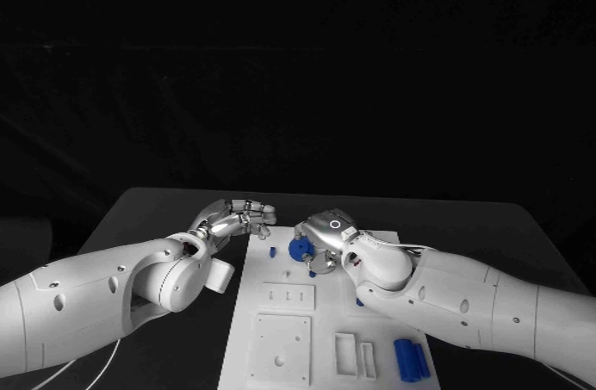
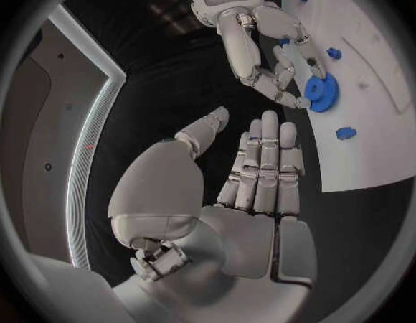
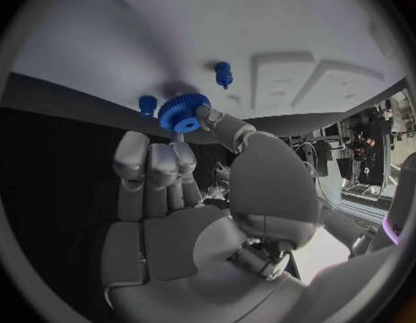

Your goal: Assemble the parts on the task board

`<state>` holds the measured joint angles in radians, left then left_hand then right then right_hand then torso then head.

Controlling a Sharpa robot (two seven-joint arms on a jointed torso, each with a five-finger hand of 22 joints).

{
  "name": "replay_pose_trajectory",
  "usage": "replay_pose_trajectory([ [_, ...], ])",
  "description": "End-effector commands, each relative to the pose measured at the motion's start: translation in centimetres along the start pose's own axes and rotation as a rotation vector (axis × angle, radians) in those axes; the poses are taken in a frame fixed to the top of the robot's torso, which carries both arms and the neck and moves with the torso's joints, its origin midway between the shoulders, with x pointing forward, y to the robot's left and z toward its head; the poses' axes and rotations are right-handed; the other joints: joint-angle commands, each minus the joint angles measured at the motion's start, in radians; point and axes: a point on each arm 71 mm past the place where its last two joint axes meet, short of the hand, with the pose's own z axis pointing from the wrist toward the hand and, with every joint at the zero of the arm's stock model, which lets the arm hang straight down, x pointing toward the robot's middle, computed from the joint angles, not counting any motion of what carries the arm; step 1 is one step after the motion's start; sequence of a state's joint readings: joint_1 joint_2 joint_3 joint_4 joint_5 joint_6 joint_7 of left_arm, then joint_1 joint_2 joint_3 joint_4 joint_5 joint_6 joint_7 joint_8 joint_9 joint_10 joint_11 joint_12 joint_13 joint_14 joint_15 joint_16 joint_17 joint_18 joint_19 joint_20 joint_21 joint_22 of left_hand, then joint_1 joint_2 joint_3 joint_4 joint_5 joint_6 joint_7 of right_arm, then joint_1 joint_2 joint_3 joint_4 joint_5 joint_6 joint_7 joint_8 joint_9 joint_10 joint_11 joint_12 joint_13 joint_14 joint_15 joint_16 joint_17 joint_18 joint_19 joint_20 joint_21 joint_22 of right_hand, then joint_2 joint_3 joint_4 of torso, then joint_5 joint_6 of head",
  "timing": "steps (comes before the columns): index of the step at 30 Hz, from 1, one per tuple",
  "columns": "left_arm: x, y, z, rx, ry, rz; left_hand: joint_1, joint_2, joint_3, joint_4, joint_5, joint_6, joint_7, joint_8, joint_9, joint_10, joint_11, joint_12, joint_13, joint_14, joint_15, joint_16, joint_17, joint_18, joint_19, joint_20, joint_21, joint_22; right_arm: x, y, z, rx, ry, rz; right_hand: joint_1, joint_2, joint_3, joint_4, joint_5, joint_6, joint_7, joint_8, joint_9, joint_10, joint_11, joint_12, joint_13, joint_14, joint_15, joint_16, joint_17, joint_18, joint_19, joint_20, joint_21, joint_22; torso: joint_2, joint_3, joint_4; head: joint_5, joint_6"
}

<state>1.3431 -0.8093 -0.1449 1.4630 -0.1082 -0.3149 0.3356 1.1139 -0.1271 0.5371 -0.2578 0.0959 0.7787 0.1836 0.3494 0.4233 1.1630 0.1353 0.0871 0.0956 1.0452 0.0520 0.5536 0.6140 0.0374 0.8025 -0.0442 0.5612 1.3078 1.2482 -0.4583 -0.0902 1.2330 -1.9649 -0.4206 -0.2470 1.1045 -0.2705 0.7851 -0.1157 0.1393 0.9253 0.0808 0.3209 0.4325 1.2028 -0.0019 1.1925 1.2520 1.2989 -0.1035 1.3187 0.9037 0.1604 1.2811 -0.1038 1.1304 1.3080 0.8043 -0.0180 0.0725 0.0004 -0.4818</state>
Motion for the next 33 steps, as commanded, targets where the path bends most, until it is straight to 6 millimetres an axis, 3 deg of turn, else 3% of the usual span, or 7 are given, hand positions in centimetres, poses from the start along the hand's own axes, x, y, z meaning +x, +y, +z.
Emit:
replay_pose_trajectory([
  [1,0.15,-0.26,0.06,0.013,0.007,0.001,-0.007,0.002,0.003,0.001,-0.002,0.002,0.004,0.0,-0.001,-0.004,0.004,-0.007,-0.001,-0.003,-0.002,0.002,0.001,0.017,-0.002,-0.005,0.004,0.01,0.38,-0.08,0.01,0.001,0.044,-0.031,-0.003,-0.012,-0.007,0.004,-0.01,0.036,0.031,0.004,0.0,0.004,0.001,-0.002,-0.003,-0.002,-0.006,-0.006,0.002,0.101,0.001,-0.007,0.004,0.015,0.0,-0.0002,0.0001,0.003,-0.001],
  [20,0.1,-0.25,0.05,0.012,0.006,0.002,-0.007,0.002,0.003,0.001,-0.002,0.001,0.004,-0.001,-0.002,-0.004,0.004,-0.007,-0.001,-0.003,-0.002,0.002,0.001,0.017,-0.002,-0.005,0.004,0.01,0.51,-0.49,0.09,0.019,0.045,-0.037,0.001,-0.016,-0.013,0.001,-0.03,0.029,0.034,-0.001,-0.002,-0.009,0.004,-0.014,-0.014,-0.002,-0.004,-0.01,0.003,0.101,-0.003,-0.005,0.003,0.015,0.0,0.001,-0.001,0.004,0.001],
  [27,0.12,-0.25,0.05,0.011,0.007,0.001,-0.007,0.001,0.003,0.001,-0.002,0.001,0.005,-0.001,-0.002,-0.004,0.004,-0.008,-0.001,-0.003,-0.002,0.002,0.001,0.017,-0.002,-0.005,0.004,0.01,0.58,-0.35,0.17,0.018,0.057,-0.013,-0.002,-0.024,-0.035,-0.01,-0.04,-0.037,0.048,-0.038,-0.019,-0.024,0.017,-0.026,-0.024,-0.002,0.009,-0.015,0.006,0.101,-0.008,-0.003,0.002,0.015,0.0,-0.0002,-0.0002,0.004,0.001],
  [30,0.09,-0.24,0.05,0.011,0.006,0.002,-0.007,0.001,0.003,0.001,-0.002,0.0,0.005,-0.001,-0.002,-0.004,0.004,-0.008,-0.001,-0.003,-0.002,0.002,0.001,0.017,-0.002,-0.005,0.004,0.01,0.67,-0.41,0.16,0.021,0.068,-0.01,-0.006,-0.024,-0.054,-0.021,-0.015,-0.114,0.048,-0.077,-0.035,-0.028,0.017,-0.027,-0.027,-0.002,0.009,-0.017,0.008,0.101,-0.01,-0.003,0.001,0.014,0.0,-0.0001,-0.0001,0.004,0.0],
  [33,0.08,-0.23,0.04,0.01,0.006,0.002,-0.007,0.001,0.003,0.001,-0.002,0.0,0.005,-0.001,-0.002,-0.004,0.004,-0.008,-0.001,-0.003,-0.002,0.002,0.001,0.017,-0.002,-0.005,0.004,0.01,0.79,-0.54,0.13,0.029,0.083,0.001,-0.006,-0.024,-0.061,-0.023,0.035,-0.125,0.039,-0.076,-0.033,-0.026,0.009,-0.024,-0.025,-0.002,0.001,-0.018,0.011,0.101,-0.01,-0.002,0.001,0.014,0.0,0.0,-0.0002,0.003,0.0],
])
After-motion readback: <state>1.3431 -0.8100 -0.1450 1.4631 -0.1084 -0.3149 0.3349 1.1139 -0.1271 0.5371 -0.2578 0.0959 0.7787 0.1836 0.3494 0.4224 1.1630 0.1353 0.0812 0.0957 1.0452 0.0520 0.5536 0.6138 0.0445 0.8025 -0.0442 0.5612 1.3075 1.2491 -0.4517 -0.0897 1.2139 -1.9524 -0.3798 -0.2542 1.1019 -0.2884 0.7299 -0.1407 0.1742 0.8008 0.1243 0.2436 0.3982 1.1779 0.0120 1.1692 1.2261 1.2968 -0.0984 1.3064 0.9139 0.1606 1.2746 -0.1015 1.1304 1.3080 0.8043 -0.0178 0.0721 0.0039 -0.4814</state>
